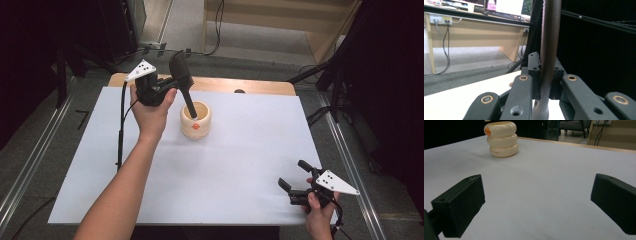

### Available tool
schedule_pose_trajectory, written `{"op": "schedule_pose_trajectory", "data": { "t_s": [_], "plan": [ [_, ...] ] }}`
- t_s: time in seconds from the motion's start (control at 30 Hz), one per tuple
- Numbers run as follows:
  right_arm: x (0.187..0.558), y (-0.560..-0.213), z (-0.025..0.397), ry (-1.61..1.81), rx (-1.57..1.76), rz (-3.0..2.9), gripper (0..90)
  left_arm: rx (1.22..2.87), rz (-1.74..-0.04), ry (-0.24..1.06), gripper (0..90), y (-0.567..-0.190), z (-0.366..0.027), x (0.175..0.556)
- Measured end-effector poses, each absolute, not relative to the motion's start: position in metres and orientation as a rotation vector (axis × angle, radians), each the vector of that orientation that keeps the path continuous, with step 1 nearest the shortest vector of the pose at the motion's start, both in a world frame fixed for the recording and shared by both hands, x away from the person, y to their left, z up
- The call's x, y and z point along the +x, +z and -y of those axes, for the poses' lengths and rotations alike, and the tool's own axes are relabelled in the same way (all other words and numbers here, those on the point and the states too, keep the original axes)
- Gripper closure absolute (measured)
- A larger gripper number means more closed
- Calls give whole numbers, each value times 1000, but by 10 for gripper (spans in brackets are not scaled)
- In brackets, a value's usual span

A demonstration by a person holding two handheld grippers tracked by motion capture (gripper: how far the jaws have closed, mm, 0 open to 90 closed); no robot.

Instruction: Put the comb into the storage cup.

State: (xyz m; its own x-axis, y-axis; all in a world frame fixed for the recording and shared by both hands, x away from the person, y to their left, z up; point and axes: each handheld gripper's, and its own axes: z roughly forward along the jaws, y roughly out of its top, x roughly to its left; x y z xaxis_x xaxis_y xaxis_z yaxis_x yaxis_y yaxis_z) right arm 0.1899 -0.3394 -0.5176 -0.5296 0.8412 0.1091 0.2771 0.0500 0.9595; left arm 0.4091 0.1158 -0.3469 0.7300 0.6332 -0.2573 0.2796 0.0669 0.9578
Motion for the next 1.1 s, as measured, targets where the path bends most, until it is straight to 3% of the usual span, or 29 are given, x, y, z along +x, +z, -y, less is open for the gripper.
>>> {"op": "schedule_pose_trajectory", "data": {
  "t_s": [1.1],
  "plan": [
    [190, -518, 338, 1496, 1120, -1845, 0, 1571, -805, 341, 838, -385, -106, 429]
  ]
}}
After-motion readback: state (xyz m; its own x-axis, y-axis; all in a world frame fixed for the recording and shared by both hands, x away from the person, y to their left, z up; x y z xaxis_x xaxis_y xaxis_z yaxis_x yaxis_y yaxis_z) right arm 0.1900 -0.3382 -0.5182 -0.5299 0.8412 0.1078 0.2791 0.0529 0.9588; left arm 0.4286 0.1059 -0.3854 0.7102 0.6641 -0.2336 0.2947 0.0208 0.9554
